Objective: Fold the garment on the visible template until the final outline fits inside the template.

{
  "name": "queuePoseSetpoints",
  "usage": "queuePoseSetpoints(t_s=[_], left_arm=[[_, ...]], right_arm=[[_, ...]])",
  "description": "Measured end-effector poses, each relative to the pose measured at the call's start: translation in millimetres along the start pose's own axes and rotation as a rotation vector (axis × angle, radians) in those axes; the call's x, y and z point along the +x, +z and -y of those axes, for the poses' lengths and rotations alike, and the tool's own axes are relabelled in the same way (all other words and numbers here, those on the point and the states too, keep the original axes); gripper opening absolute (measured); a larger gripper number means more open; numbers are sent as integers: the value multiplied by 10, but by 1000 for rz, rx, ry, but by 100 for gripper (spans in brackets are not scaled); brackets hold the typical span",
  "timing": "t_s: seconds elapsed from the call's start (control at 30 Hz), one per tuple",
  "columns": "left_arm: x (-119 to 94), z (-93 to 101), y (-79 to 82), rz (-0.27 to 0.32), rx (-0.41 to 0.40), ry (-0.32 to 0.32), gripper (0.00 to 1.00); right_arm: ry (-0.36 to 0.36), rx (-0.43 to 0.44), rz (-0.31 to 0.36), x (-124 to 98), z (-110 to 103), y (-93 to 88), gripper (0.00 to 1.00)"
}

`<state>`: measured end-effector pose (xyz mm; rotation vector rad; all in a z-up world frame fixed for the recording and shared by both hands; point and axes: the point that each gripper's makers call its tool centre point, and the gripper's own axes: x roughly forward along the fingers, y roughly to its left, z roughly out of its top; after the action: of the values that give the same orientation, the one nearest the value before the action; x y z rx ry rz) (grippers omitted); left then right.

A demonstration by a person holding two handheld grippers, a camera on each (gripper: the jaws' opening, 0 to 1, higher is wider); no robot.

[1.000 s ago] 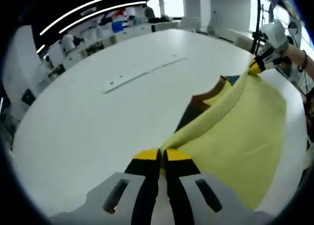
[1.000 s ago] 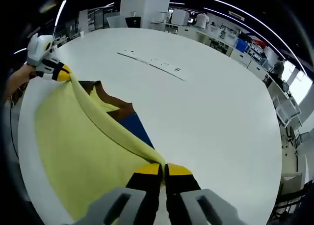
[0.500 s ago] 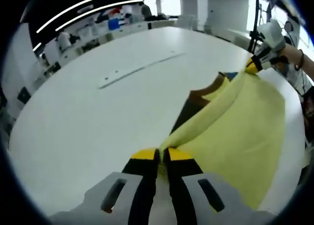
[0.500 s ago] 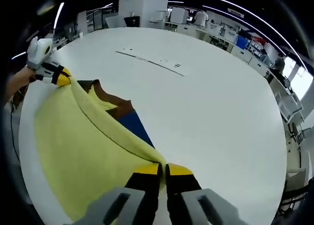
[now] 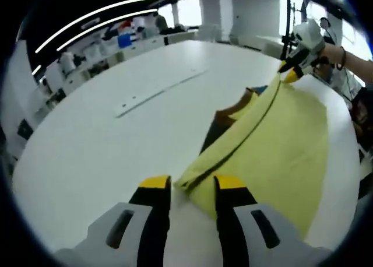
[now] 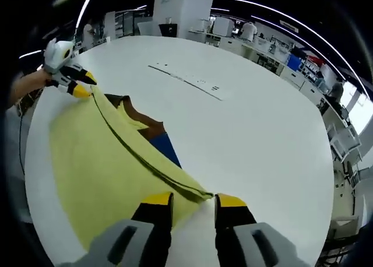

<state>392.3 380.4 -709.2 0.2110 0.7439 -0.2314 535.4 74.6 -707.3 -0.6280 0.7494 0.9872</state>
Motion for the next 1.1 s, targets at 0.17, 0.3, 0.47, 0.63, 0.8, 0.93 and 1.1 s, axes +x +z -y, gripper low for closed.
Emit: queuePoseSetpoints(t_s=[0.17, 0.3, 0.47, 0.63, 0.8, 0.93, 1.1], left_arm=[[76, -40, -37, -30, 117, 35, 26], [164, -42, 19, -10, 109, 28, 20], [198, -66, 115, 37, 60, 28, 2], [101, -96, 163, 47, 42, 41, 0], [54, -146, 267, 80, -11, 48, 0], [115, -162, 219, 62, -75, 54, 1], [205, -170, 133, 38, -146, 53, 1]], right_arm=[[3, 5, 33, 90, 0, 15, 25], [6, 21, 60, 190, 5, 72, 20], [3, -13, 82, 207, 19, 129, 0], [-3, 45, 78, 153, 42, 171, 0], [-16, 96, 81, 137, 68, 223, 0], [-18, 135, 76, 187, 62, 187, 0], [-29, 171, 67, 265, 87, 152, 0]])
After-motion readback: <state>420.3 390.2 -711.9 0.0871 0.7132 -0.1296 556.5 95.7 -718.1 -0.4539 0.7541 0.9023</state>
